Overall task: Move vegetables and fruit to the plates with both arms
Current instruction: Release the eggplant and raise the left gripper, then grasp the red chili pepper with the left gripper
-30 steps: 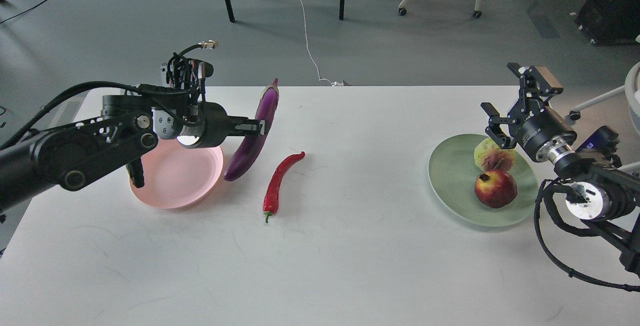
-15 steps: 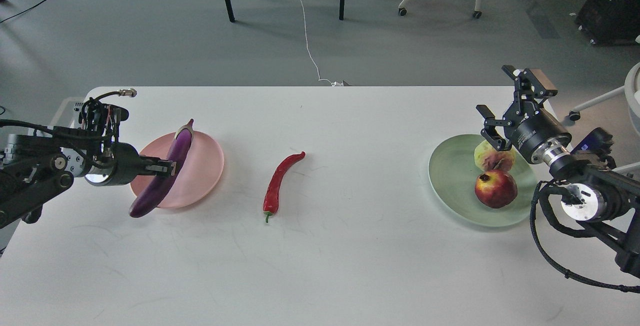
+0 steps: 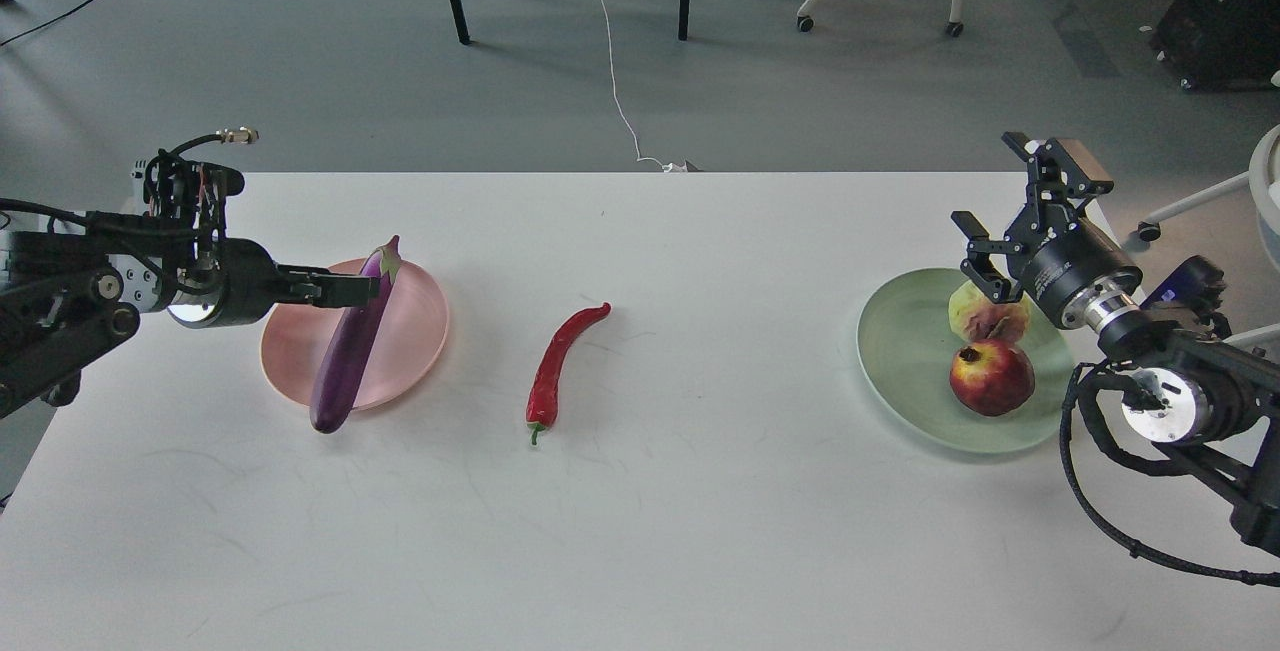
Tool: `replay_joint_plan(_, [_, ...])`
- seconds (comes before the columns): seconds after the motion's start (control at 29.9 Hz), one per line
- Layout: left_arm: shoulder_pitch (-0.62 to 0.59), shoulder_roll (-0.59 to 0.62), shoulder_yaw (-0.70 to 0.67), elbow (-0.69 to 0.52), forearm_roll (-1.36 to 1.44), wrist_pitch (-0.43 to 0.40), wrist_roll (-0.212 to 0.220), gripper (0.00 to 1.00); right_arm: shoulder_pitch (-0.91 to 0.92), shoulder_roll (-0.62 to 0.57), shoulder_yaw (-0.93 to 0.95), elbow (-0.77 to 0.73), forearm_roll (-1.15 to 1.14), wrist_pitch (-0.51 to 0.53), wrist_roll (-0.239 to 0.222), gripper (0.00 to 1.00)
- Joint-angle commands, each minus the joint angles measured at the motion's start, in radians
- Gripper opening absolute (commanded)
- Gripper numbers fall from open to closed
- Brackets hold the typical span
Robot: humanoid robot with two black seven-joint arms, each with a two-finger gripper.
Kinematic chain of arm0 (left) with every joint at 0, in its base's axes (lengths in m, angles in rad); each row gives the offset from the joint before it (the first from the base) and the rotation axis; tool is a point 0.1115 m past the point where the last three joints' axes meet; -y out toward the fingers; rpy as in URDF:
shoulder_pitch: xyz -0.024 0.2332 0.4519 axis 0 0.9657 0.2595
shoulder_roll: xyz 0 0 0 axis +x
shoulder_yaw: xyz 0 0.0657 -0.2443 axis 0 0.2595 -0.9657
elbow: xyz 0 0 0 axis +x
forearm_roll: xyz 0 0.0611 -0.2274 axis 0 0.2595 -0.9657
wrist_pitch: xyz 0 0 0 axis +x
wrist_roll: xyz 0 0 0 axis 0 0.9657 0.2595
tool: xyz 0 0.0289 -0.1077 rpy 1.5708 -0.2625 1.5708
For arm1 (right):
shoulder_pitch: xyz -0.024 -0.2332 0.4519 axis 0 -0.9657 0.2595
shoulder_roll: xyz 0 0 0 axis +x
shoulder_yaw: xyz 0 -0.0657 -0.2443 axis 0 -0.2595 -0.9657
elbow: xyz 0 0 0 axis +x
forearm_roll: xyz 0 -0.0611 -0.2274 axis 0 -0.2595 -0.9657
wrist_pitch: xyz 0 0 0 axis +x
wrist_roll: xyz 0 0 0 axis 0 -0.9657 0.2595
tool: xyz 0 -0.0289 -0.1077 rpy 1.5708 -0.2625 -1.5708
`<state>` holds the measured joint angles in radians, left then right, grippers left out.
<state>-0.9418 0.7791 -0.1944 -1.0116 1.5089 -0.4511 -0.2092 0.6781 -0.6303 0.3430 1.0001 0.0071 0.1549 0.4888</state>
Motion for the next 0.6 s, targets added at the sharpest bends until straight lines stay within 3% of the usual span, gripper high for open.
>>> replay_joint_plan(0.0, [-0.087, -0.010, -0.003, -0.022, 0.001, 0.014, -0.068, 0.98, 0.000, 0.000, -0.002, 0.000, -0.001, 0.000, 0.000, 0.99])
replay_joint_plan(0.13, [-0.153, -0.073, 0.001, -0.110, 0.002, 0.014, -0.062, 0.98, 0.001, -0.002, -0.002, 0.000, -0.012, 0.000, 0.000, 0.99])
replay_joint_plan(0.23, [-0.149, -0.156, 0.006, -0.140, 0.016, 0.015, -0.021, 0.98, 0.000, -0.005, -0.002, 0.000, -0.022, 0.000, 0.000, 0.99])
replay_joint_plan(0.37, [-0.120, -0.280, 0.027, -0.140, 0.076, 0.011, 0.045, 0.97, 0.000, -0.014, -0.001, 0.000, -0.022, 0.000, 0.000, 0.99])
replay_joint_plan(0.57, [-0.086, -0.406, 0.085, -0.064, 0.174, 0.017, 0.071, 0.96, -0.002, -0.017, 0.002, 0.003, -0.022, 0.000, 0.000, 0.99])
